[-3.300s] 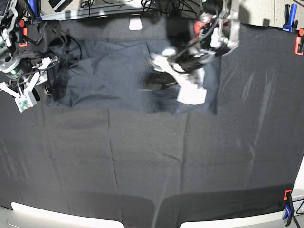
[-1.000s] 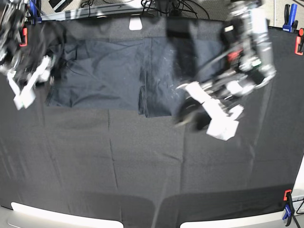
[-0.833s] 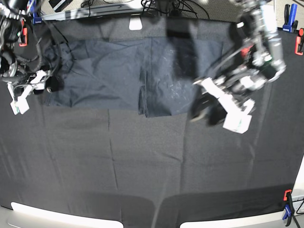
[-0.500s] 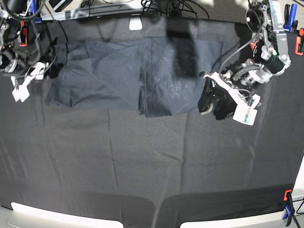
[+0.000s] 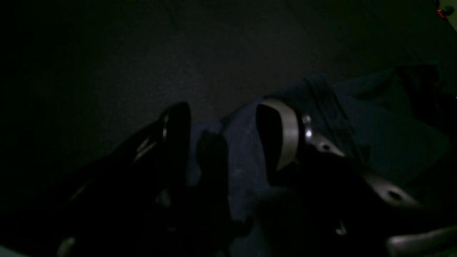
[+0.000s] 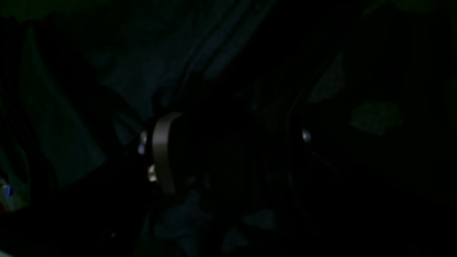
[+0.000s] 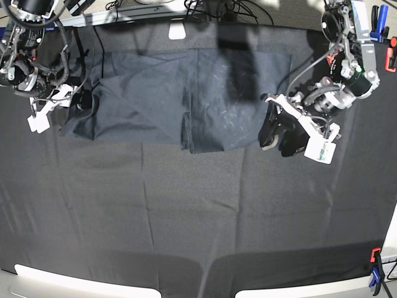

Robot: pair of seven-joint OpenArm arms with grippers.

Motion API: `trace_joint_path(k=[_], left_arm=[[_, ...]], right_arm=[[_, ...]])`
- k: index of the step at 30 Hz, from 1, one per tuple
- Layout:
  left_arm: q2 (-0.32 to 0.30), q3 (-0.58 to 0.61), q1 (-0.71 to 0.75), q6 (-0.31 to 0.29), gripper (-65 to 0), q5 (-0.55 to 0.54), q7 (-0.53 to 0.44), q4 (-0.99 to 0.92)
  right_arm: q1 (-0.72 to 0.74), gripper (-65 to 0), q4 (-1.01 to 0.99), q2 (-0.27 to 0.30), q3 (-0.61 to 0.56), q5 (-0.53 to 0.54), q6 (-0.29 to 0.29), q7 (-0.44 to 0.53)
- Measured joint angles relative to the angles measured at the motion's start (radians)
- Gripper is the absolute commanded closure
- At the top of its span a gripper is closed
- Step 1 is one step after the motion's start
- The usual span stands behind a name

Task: Layout the t-shirt on the table in an organized manner, then fold the t-shirt properly
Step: 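Press and smooth the folded end near the right gripper with the right gripper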

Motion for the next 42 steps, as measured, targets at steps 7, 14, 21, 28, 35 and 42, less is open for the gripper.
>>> trace_joint_path(k=[7,14,21,28,35,42], left_arm=[[0.000,0.000,0.000,0.000,-30.7,0.008,0.000,0.000],[0.000,0.001,0.000,0.000,-30.7,0.008,-0.011,0.000],[0.000,0.001,0.000,0.003,-30.7,0.008,-0.031,0.000],[0.000,0.001,0.000,0.004,-30.7,0.008,-0.030,0.000],[0.000,0.001,0.000,0.004,-30.7,0.008,-0.030,0.000],[0.000,0.001,0.000,0.004,-30.7,0.008,-0.029,0.000]], right_arm=[[-0.018,-37.0,-0.002,0.075,-0.003,-0.011,0.004,-0.007],[-0.120,-37.0,-0.003,0.194,-0.003,0.104,0.004,-0.027],[-0.122,-37.0,-0.003,0.133,-0.003,0.163,0.004,-0.027],[-0.111,-37.0,-0.003,0.081,-0.002,0.175,0.004,-0.026],[-0.111,-37.0,-0.003,0.053,-0.001,0.225,0.004,-0.023],[-0.058,-37.0,-0.003,-0.009,-0.001,0.175,0.004,-0.023]])
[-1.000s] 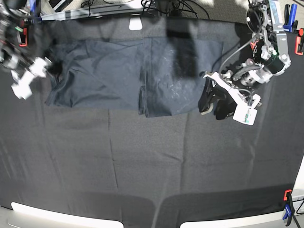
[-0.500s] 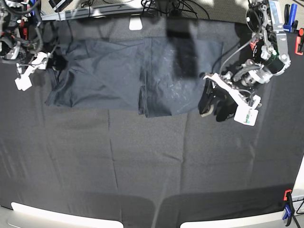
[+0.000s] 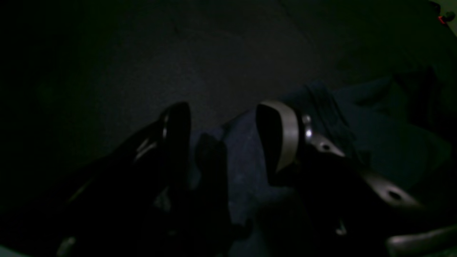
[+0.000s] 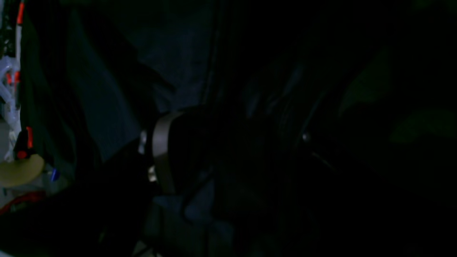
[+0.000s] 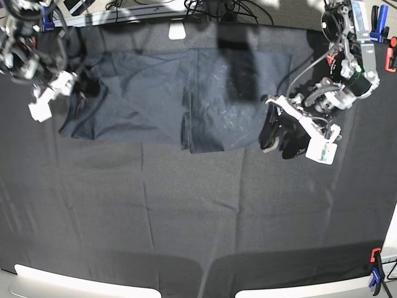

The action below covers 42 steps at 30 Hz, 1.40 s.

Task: Layout the t-shirt on the table in an organized manner, then fold the t-shirt properly
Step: 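Press and smooth the folded end near the right gripper with the right gripper, then grasp the navy shirt's end with the right gripper and fold it over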

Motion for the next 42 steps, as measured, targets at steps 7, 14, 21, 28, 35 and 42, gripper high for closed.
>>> trace_joint_path(k=[7,14,21,28,35,42], left_arm=[[0.000,0.000,0.000,0.000,-30.7,0.000,0.000,0.000],[0.000,0.000,0.000,0.000,-30.7,0.000,0.000,0.000],[0.000,0.000,0.000,0.000,-30.7,0.000,0.025,0.000],[0.000,0.000,0.008,0.000,-30.7,0.026,0.030,0.000],[0.000,0.000,0.011,0.000,-30.7,0.027,0.030,0.000],[0.000,-0.001,0.011,0.000,-30.7,0.026,0.030,0.000]], right_arm=[[0.049,-34.4,0.000,-0.048,0.000,-0.058,0.000,-0.001],[0.046,0.0,0.000,-0.055,0.000,-0.080,0.000,-0.004],[0.043,0.0,0.009,-0.019,0.024,-0.076,0.000,-0.014],[0.019,0.0,0.183,-0.006,0.153,-0.083,0.000,-0.026],[-0.092,0.0,0.490,-0.111,0.121,-0.008,0.003,-0.037],[-0.117,0.0,0.757,-0.217,-0.077,-0.005,0.003,-0.037]])
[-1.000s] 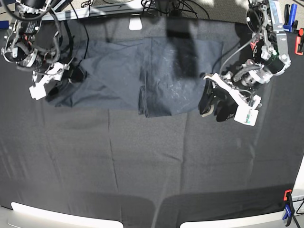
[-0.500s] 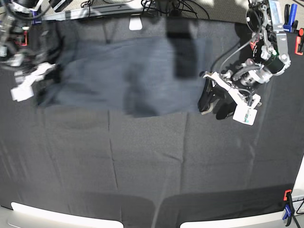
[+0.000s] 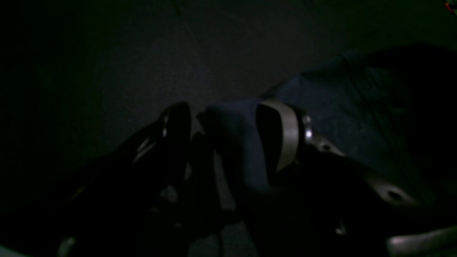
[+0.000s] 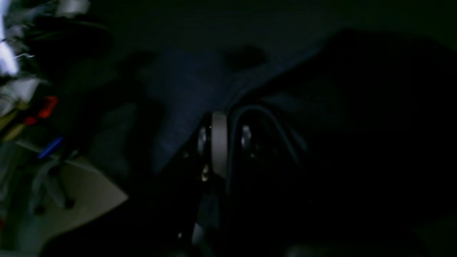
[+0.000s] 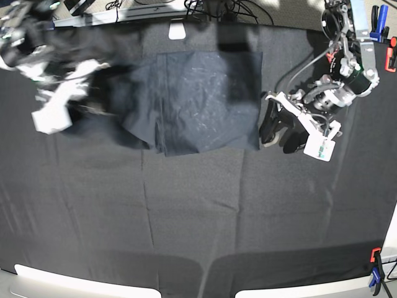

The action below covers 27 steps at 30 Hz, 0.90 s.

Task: Layout the t-shirt on the table in an organized manner, then fold the t-shirt properly
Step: 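Grasp the navy shirt's end with the right gripper and fold it over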

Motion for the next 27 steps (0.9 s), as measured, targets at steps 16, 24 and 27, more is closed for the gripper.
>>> trace_joint_path(k=[16,24,27], left_arm=[[0.000,0.001,0.003,0.000,-30.7,0.000,0.053,0.000],[0.000,0.001,0.003,0.000,-30.7,0.000,0.056,0.000],[-0.001,0.000,0.003,0.000,-30.7,0.000,0.074,0.000]], right_arm=[[0.058,0.0,0.009,-0.080,-0.603,-0.548,-0.112,0.134],[0.105,0.0,-0.109,-0.178,-0.733,-0.699,-0.152,0.245],[0.140,0.0,-0.178,-0.208,-0.742,-0.703,-0.158,0.239]])
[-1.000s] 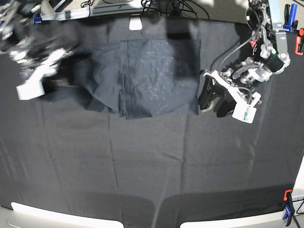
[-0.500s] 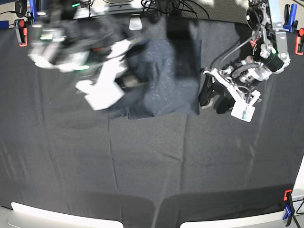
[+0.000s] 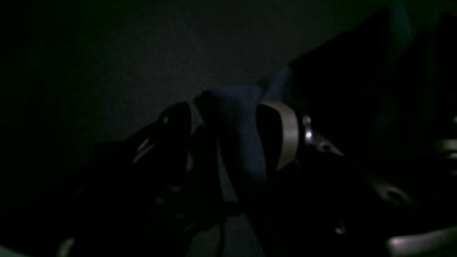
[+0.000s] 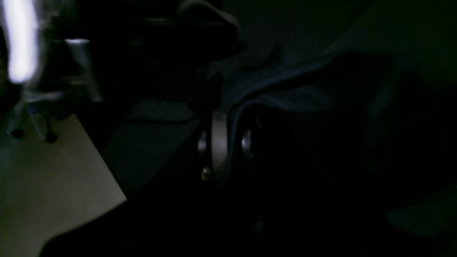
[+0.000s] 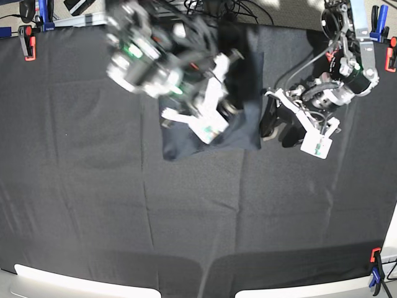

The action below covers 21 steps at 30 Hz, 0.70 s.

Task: Layout the t-shirt on the table in an organized manner, then fold the t-shirt properly
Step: 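Grasp the navy shirt's end with the right gripper and fold it over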

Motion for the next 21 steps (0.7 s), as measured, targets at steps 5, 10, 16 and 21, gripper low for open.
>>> trace_joint_path(k=[5,10,16,21], left_arm=[[-0.001,0.000,0.000,0.000,-30.7,0.000,0.001,0.000],[-0.034,0.002,0.000,0.000,-30.7,0.000,-0.004,0.000],[-0.120,0.001,0.001,0.058,-30.7,0.000,-0.021,0.000],[-0.148,0.001,0.001,0.081,-30.7,-0.008,-0.022,0.000]], right_arm=[[0.035,-22.6,-0.032,-0.030,0.000,0.091,0.004,-0.005],[0.032,-28.7,-0.032,-0.029,0.000,0.217,0.025,-0.055],[0.034,-28.7,-0.032,-0.029,0.000,0.332,0.067,-0.059],[0.035,-28.6,-0.023,-0.029,0.000,0.399,0.135,-0.069]])
